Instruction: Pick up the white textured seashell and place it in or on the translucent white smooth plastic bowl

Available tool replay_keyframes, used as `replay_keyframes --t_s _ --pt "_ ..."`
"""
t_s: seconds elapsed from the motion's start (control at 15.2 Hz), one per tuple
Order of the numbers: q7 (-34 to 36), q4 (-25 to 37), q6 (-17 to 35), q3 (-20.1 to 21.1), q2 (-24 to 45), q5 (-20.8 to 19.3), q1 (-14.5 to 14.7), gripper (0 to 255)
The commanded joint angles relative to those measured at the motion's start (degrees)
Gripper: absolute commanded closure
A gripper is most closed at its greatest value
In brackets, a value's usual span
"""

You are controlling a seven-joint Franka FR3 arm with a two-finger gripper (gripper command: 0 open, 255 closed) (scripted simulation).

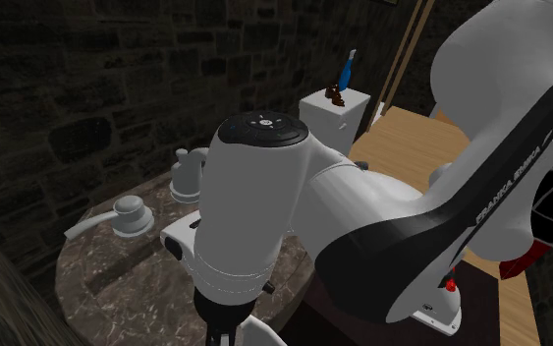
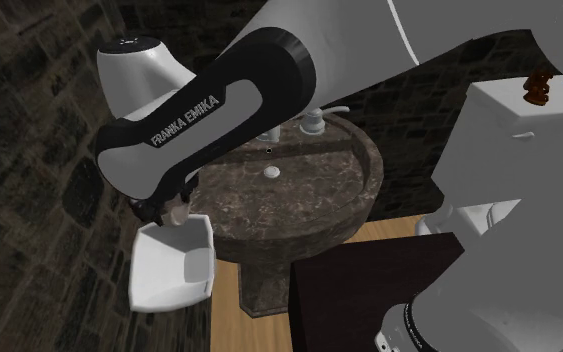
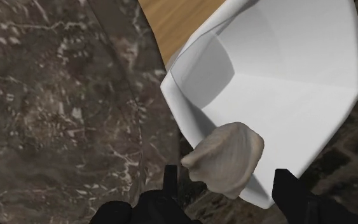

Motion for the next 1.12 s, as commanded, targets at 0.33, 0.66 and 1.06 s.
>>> replay_keyframes --t_s 0.33,0.66,1.06 --pt "-0.69 0.52 -1.81 -0.03 -1.46 0.97 -0.2 0" --pt "-2.27 2.4 -6.96 -0.4 -5.12 3.17 -0.59 0" --pt "-2.27 2.4 -6.96 -0.4 -5.12 3.17 -0.59 0"
